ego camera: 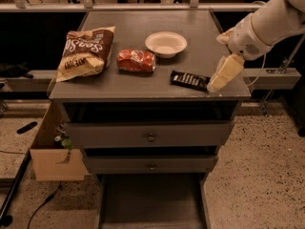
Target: Place rxbar chocolate into bottom drawer
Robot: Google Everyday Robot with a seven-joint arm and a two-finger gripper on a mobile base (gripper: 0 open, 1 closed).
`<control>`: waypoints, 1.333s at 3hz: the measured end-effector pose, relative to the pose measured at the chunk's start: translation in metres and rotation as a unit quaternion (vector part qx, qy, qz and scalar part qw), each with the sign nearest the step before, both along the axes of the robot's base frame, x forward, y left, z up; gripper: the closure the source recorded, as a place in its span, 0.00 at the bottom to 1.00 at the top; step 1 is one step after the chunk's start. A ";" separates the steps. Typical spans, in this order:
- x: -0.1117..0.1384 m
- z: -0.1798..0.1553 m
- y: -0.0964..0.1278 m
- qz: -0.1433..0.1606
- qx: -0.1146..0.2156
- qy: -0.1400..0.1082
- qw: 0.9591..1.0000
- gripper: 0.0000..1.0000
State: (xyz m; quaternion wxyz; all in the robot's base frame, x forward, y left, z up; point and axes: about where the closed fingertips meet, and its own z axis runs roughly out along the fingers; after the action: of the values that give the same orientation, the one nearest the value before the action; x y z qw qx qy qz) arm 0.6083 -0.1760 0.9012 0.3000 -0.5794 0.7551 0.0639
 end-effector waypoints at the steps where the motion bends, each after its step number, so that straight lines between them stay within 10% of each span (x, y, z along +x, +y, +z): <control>1: 0.015 -0.008 0.008 0.002 0.000 0.011 1.000 0.00; 4: 0.035 -0.037 0.024 0.002 -0.014 0.034 0.999 0.00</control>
Offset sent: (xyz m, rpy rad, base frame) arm 0.0400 0.0231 -0.0235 -0.0207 0.0575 0.0082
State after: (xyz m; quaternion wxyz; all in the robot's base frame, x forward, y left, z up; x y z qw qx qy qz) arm 0.6432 -0.1523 0.8647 0.2660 -0.5824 0.7646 0.0736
